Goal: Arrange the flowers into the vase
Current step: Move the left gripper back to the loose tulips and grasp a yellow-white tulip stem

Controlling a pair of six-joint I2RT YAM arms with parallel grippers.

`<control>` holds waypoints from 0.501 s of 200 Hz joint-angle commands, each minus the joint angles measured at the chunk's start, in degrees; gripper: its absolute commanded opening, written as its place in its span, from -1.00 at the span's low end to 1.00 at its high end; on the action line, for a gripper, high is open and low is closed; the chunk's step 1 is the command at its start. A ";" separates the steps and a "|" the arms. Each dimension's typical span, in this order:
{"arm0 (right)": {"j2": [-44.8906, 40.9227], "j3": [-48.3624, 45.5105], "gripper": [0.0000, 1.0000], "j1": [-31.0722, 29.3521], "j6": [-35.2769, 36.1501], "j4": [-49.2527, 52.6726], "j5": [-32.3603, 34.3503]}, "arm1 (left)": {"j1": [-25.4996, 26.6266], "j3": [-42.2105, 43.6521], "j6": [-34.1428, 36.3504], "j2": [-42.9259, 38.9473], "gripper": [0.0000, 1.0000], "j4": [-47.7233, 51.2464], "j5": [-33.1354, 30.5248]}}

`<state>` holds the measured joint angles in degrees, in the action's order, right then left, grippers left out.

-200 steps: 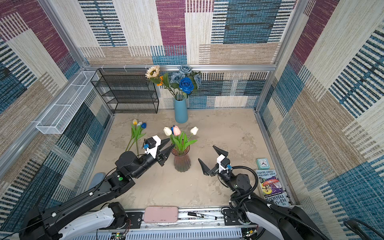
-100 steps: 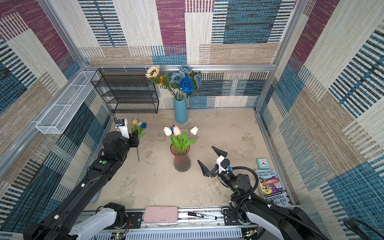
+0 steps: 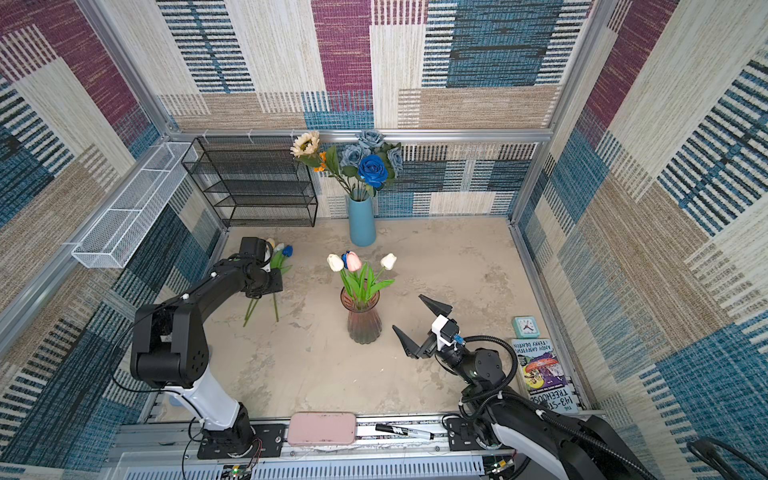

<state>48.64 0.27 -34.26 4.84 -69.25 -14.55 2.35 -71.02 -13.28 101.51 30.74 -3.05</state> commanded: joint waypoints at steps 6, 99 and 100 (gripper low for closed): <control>0.13 0.17 1.00 -0.11 0.52 -0.90 0.26 | -0.70 -2.79 1.64 4.22 -0.22 4.41 -0.97; 0.22 0.19 1.00 -0.10 0.52 -0.62 0.75 | -1.47 -5.77 2.03 11.87 -0.39 5.10 -2.66; 0.22 0.22 1.00 -0.10 0.52 -0.66 0.75 | -1.47 -5.83 2.07 11.96 -0.39 5.11 -2.66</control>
<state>48.77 0.27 -34.26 5.04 -69.06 -14.39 1.23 -75.81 -11.99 112.09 34.44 -4.38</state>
